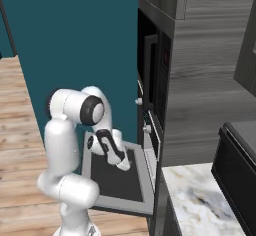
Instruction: Place the fish on the top rack of the oven, and slide the tray back inside. Close the oven door.
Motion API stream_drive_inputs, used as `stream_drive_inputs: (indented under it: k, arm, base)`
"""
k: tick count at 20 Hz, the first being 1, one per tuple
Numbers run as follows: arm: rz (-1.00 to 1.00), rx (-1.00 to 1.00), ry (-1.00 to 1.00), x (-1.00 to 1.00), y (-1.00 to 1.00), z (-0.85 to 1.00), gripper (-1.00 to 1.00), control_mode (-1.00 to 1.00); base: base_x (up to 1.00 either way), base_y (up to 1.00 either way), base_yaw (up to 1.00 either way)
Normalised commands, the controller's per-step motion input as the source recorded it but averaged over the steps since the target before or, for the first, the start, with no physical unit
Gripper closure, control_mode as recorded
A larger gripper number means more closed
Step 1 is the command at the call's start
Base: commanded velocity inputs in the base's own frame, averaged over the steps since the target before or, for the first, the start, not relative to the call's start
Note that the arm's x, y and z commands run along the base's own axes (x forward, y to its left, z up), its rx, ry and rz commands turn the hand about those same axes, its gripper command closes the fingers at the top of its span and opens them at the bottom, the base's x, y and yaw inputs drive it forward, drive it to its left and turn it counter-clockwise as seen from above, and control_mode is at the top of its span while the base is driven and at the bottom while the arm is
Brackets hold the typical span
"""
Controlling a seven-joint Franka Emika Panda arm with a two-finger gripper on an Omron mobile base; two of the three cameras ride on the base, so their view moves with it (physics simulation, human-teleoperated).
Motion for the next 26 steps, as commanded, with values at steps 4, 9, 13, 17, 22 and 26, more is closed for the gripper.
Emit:
stream_drive_inputs:
  k: [4, 9, 13, 17, 22, 26]
  arm:
    - [0.01, -0.29, -0.27, -0.76, 1.0, 0.8, -1.0, -1.0]
    - [0.0, -0.23, -0.28, -0.37, 1.0, 1.0, -1.0, -1.0]
    - [0.0, -0.22, -0.22, -0.03, 1.0, 1.0, -1.0, -1.0]
    - [0.0, -0.27, -0.07, -0.19, 1.0, 1.0, -1.0, -1.0]
    - [0.0, -0.35, 0.03, -0.34, 1.0, 0.78, -1.0, -1.0]
    - [-0.01, -0.43, 0.1, -0.17, 1.0, 0.06, -1.0, -1.0]
  base:
    - [0.0, 0.0, 0.0]
    - [0.0, 0.0, 0.0]
    - [0.0, 0.0, 0.0]
    - [0.0, 0.0, 0.0]
    - [0.0, 0.0, 0.0]
    - [0.0, 0.0, 0.0]
